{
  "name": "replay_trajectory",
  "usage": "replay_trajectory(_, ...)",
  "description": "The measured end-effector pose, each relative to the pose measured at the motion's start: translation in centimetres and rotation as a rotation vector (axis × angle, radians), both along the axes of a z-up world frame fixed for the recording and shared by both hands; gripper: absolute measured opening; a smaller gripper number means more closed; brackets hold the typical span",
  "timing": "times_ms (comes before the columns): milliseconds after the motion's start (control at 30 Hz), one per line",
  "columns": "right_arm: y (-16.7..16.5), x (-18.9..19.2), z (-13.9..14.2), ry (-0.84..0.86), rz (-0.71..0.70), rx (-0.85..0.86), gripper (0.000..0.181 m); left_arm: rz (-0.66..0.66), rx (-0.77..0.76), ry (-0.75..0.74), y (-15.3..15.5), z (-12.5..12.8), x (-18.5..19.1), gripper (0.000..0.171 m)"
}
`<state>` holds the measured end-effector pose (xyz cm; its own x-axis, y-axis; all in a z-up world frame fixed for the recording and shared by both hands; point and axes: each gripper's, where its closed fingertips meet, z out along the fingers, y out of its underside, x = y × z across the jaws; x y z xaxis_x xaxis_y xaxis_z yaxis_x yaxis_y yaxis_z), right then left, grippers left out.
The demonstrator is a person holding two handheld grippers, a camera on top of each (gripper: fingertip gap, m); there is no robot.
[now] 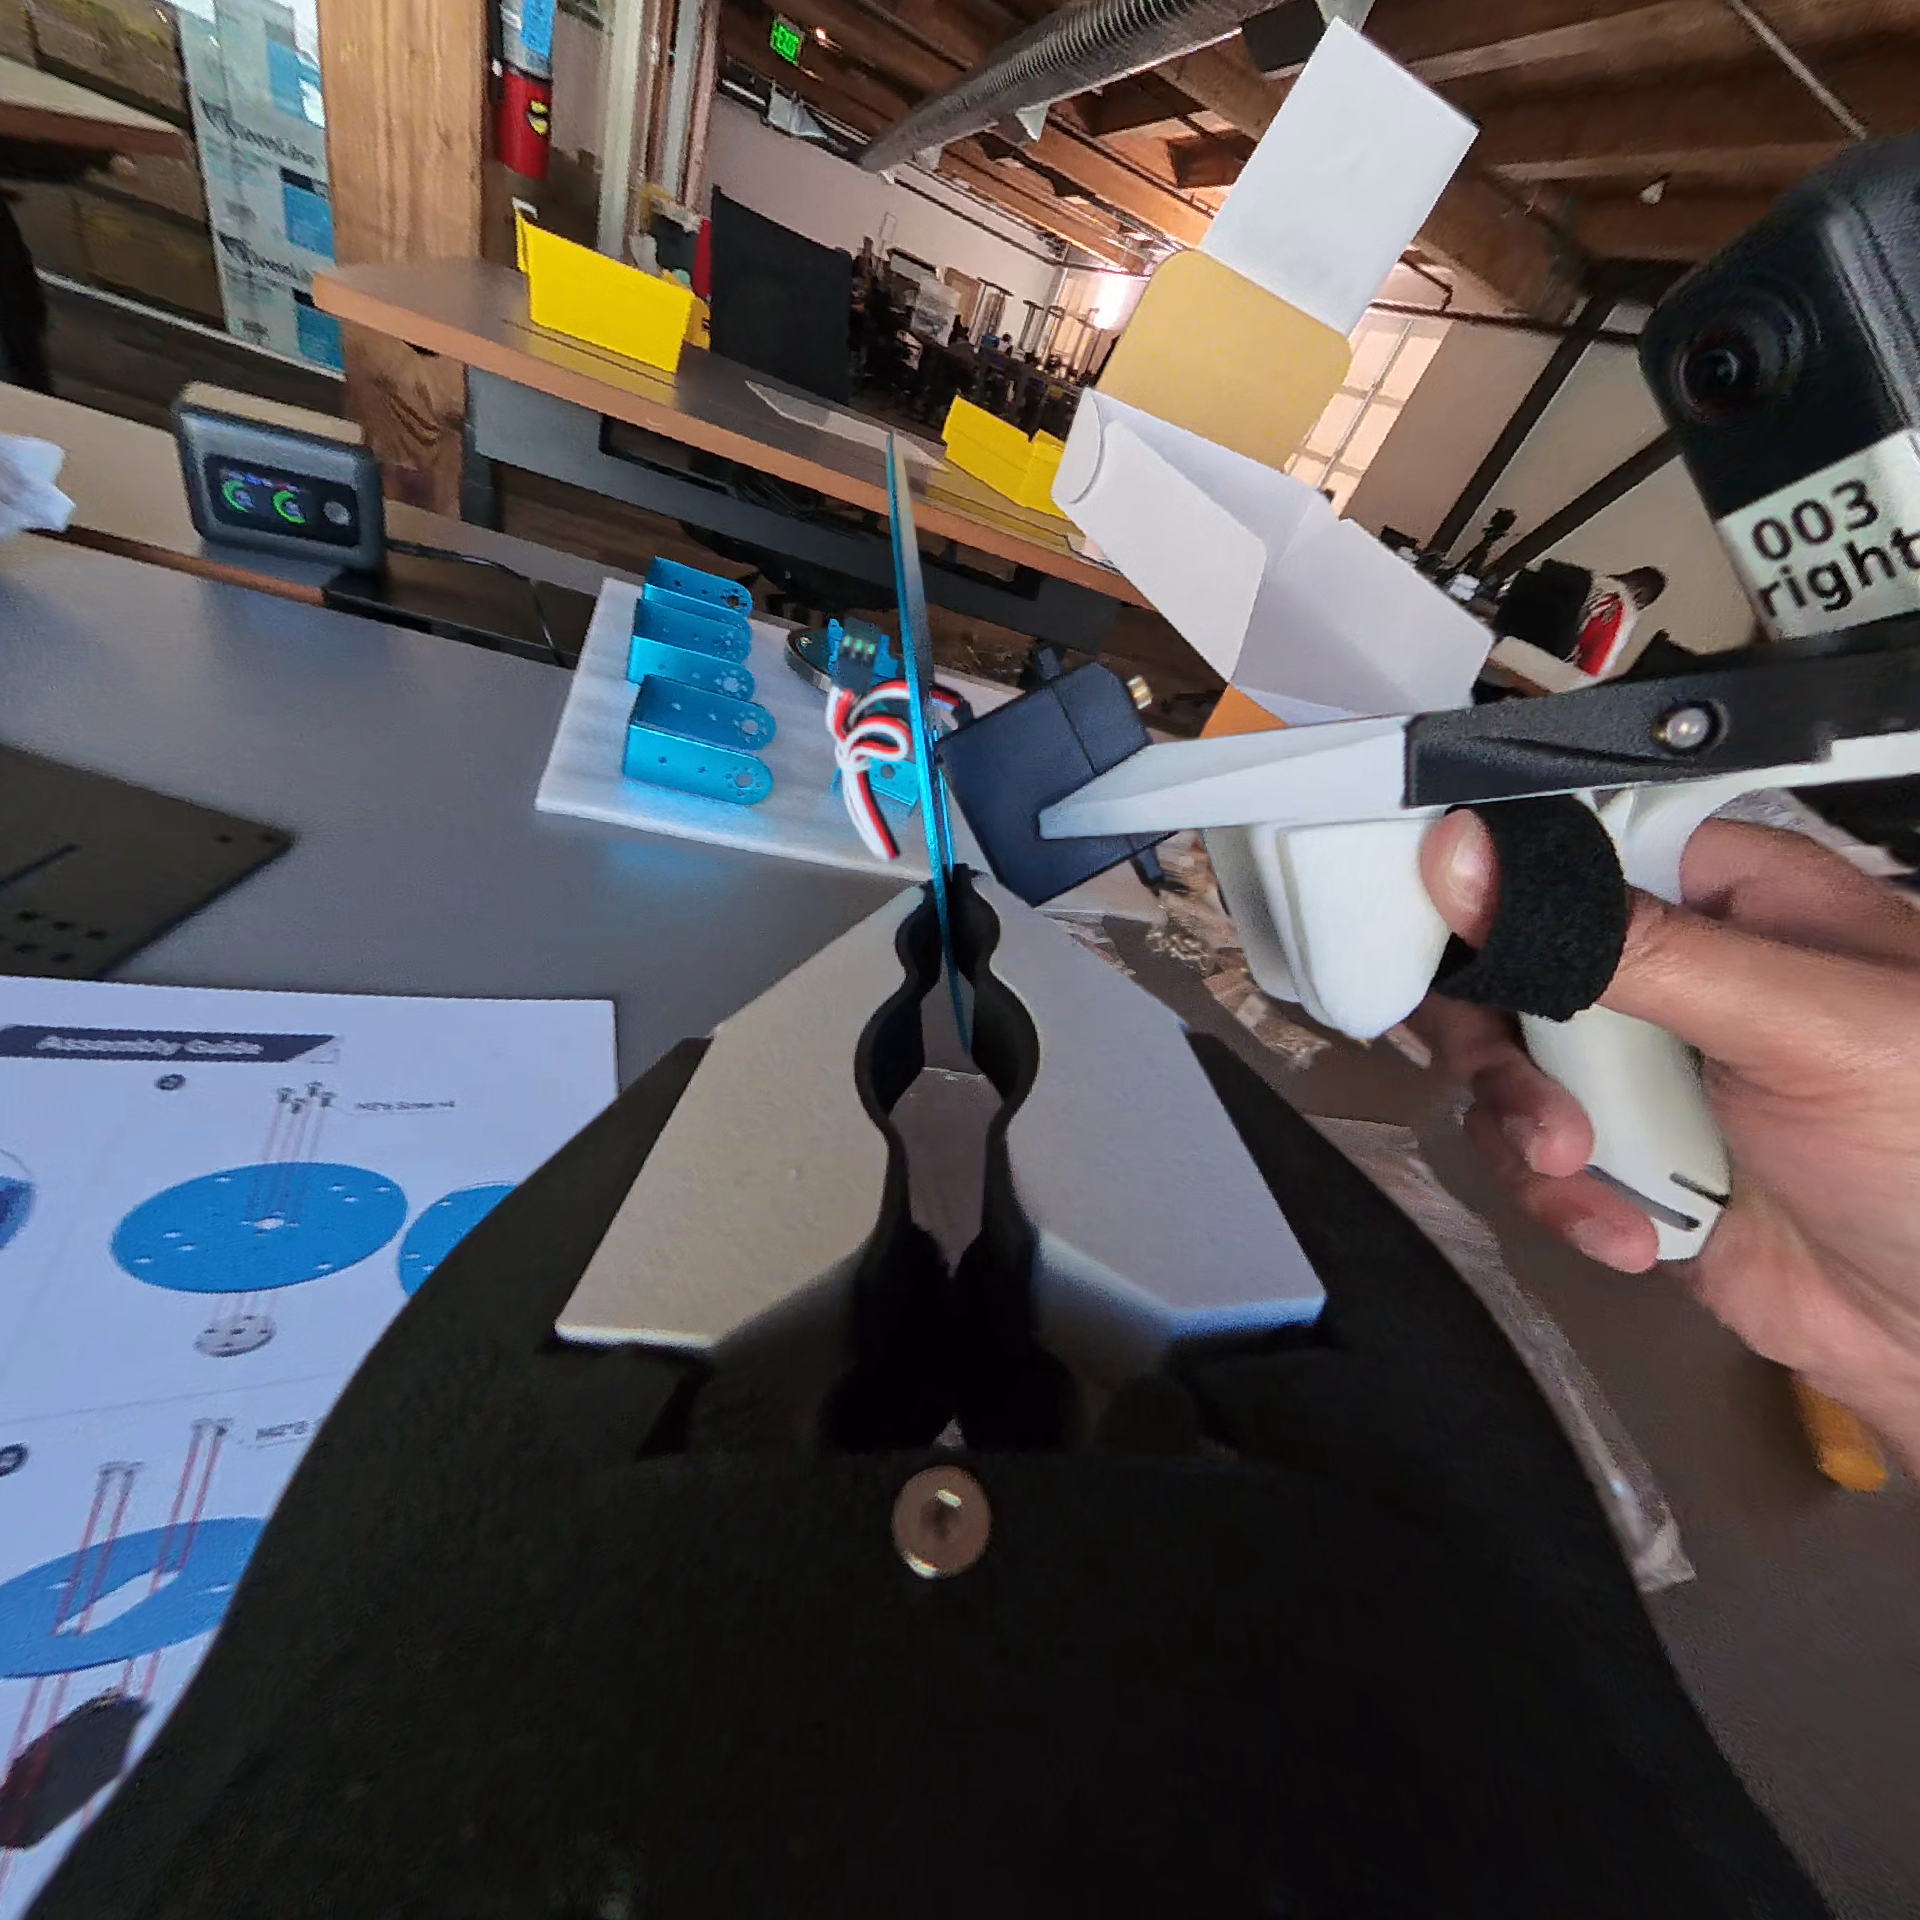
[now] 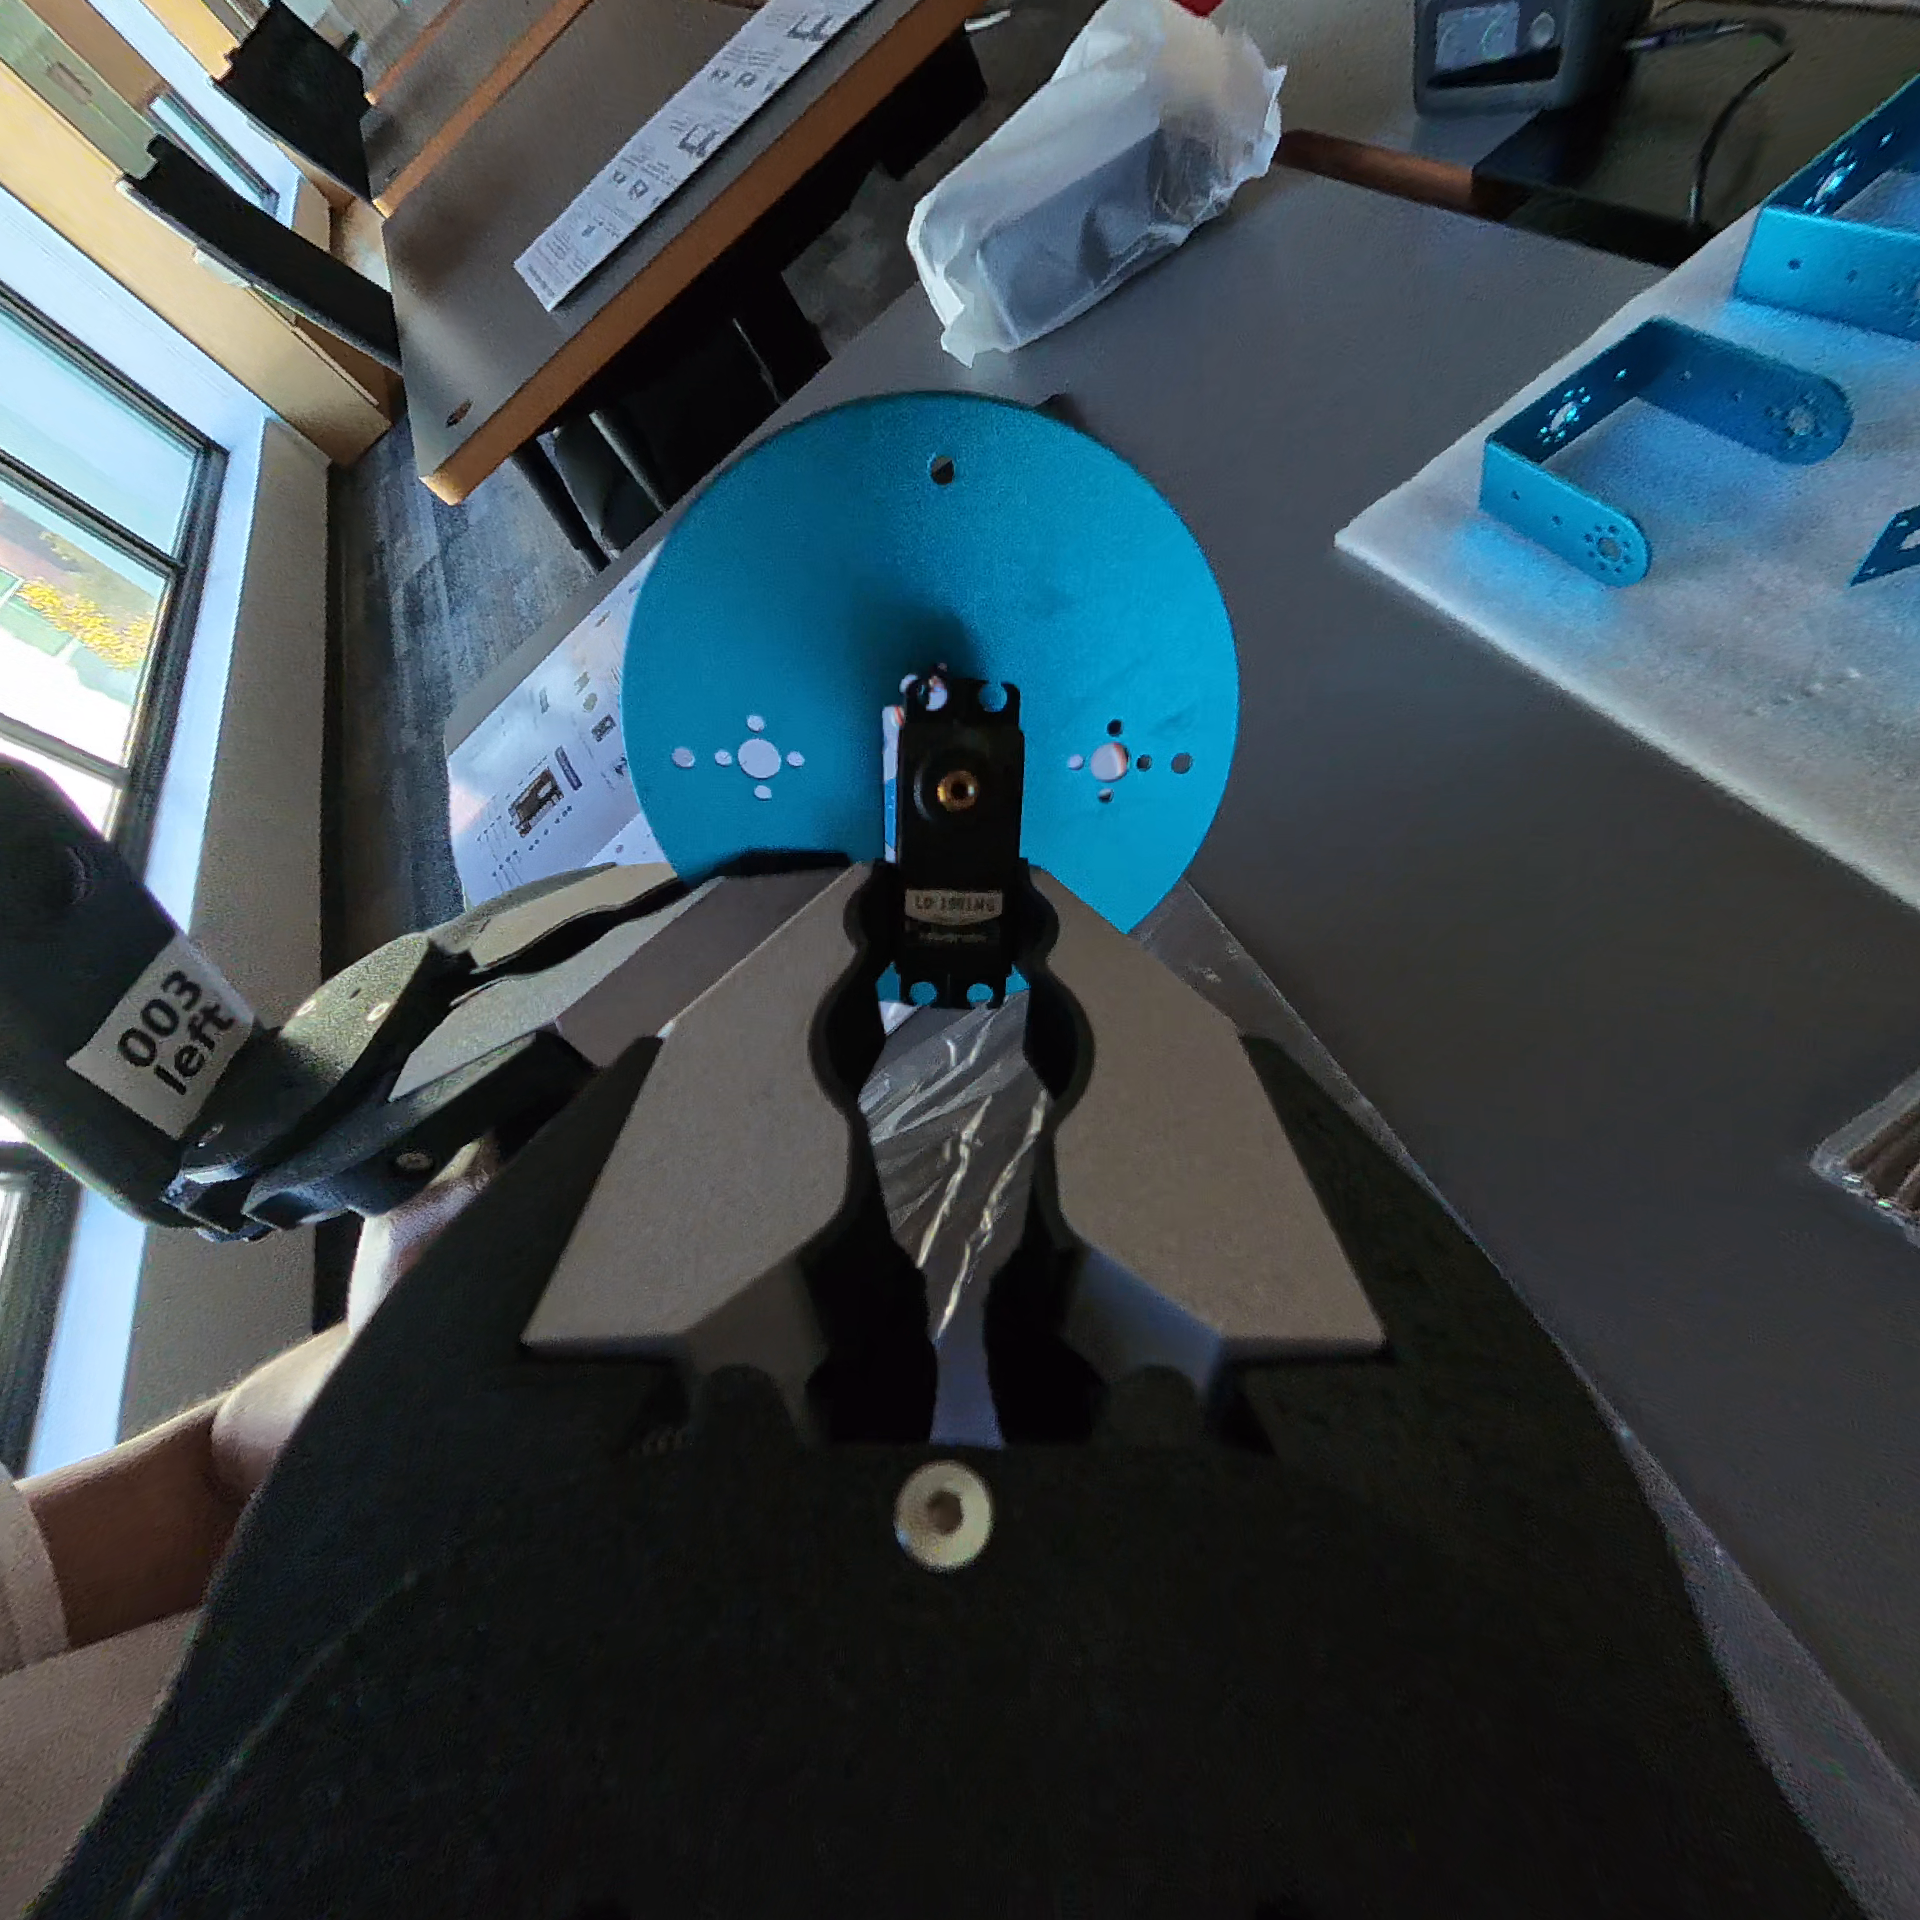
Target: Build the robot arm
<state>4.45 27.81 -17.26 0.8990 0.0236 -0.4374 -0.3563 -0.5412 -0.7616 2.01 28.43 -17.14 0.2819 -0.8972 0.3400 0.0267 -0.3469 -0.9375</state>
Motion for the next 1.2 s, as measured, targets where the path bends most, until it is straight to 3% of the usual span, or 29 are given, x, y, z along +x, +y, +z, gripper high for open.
replay_trajectory(367, -0.4, -0.2, -1.4, 0.175, 0.079, -0.120, 0.021, -0.053, 0.223, 0.151, 0.3, -0.4, 0.2, 0.000)
replay_trajectory(567, -0.6, -0.4, -0.9, 0.467, 0.140, -0.070, 0.020, -0.066, 0.191, 0.164, 0.1, -0.6, 0.3, 0.000)
replay_trajectory(667, -0.6, -0.3, -1.7, 0.414, 0.128, -0.076, 0.020, -0.069, 0.190, 0.182, -0.1, -1.1, 0.7, 0.000)
replay_trajectory(767, -0.3, 0.7, -1.1, 0.318, 0.068, -0.014, 0.020, -0.127, 0.044, 0.112, -0.6, -1.1, 1.0, 0.000)
replay_trajectory(1200, 1.0, 1.6, 0.2, 0.022, -0.091, 0.192, 0.020, -0.112, -0.417, -0.156, -0.6, -0.8, 1.7, 0.000)
